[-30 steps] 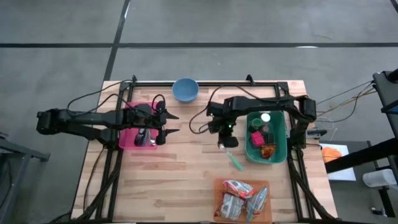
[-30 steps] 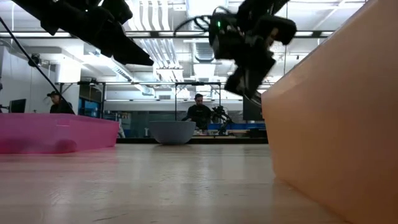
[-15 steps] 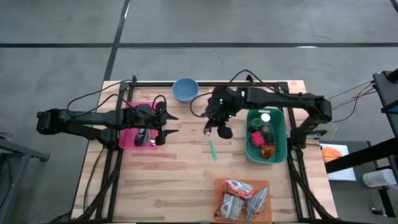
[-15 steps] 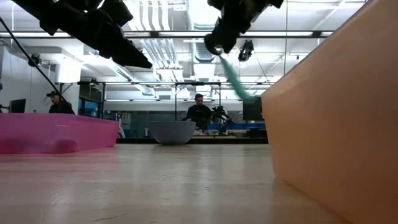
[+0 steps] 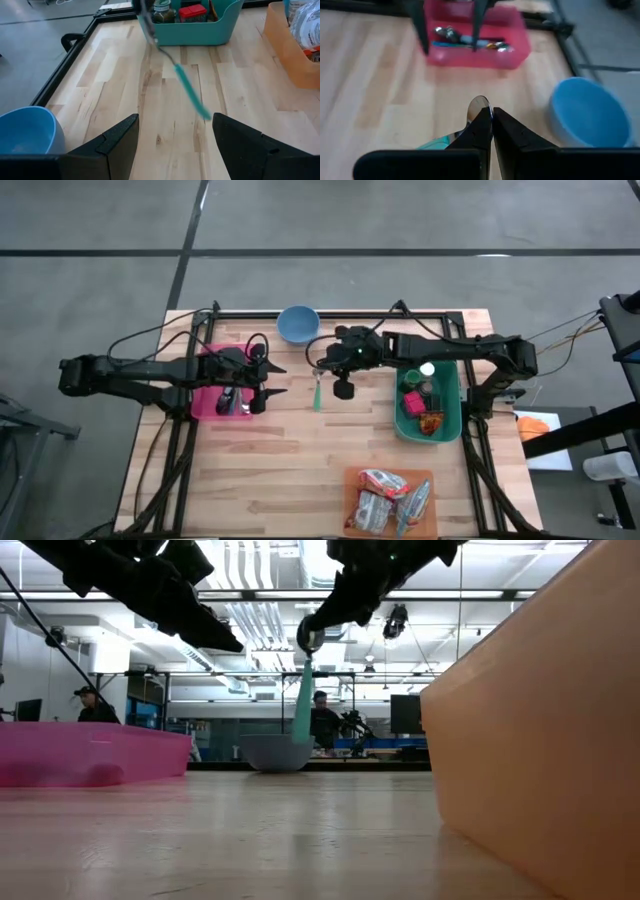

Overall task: Pick & Place Food Item
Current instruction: Put the green spoon into the pink bin

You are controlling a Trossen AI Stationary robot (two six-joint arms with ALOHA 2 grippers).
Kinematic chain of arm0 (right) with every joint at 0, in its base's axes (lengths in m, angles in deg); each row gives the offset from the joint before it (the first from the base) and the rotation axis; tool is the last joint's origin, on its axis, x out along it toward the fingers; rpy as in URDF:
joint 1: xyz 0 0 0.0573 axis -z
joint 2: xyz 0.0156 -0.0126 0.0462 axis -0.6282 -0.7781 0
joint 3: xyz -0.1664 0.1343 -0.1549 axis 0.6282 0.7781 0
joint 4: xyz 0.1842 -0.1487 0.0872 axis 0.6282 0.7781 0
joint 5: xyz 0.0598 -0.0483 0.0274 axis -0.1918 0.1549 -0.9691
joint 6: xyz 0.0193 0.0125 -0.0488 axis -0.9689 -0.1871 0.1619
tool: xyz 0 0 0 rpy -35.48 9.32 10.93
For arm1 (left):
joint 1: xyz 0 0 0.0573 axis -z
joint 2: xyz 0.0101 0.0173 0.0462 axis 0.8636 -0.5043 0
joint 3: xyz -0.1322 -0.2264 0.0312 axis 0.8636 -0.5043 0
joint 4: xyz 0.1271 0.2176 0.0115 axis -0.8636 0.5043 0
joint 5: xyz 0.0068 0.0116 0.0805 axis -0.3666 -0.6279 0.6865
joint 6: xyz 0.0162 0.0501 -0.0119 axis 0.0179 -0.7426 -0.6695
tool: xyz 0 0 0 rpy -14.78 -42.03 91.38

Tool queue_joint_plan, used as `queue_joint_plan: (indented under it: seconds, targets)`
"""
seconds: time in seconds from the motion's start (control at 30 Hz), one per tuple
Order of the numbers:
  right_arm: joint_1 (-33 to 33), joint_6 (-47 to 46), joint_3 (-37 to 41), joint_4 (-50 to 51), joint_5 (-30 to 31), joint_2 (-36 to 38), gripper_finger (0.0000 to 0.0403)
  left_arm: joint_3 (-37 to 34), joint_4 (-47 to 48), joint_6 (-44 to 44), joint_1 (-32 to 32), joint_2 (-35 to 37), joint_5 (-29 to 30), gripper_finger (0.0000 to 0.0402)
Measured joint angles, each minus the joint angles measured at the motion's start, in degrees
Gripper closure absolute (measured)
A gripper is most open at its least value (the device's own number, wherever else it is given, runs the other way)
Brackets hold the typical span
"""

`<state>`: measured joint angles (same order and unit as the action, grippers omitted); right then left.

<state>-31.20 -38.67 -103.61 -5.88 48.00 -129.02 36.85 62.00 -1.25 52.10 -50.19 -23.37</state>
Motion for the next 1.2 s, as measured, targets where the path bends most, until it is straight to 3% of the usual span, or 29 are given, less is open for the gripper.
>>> queue_joint_plan:
  seconds: [0.4, 0.57, 0.83, 1.2]
  targets:
    - [-7.5, 2.81, 7.28, -20.43, 15.51, -0.02, 0.0394, -0.02, -0.01, -0.02, 0.0, -0.01, 0.0, 0.0146]
    - [-9.32, 3.49, 12.21, -33.96, 17.68, -0.07, 0.0394, -0.02, -0.01, 0.0, 0.0, 0.0, -0.02, 0.0146]
    - [-9.33, 4.22, 17.15, -44.13, 17.76, -0.15, 0.0394, -0.02, -0.01, -0.01, 0.0, 0.0, -0.01, 0.0146]
    - [-9.39, 7.28, 16.53, -46.78, 19.1, -0.15, 0.0394, -0.07, 0.01, -0.01, 0.0, 0.01, 0.0, 0.0146]
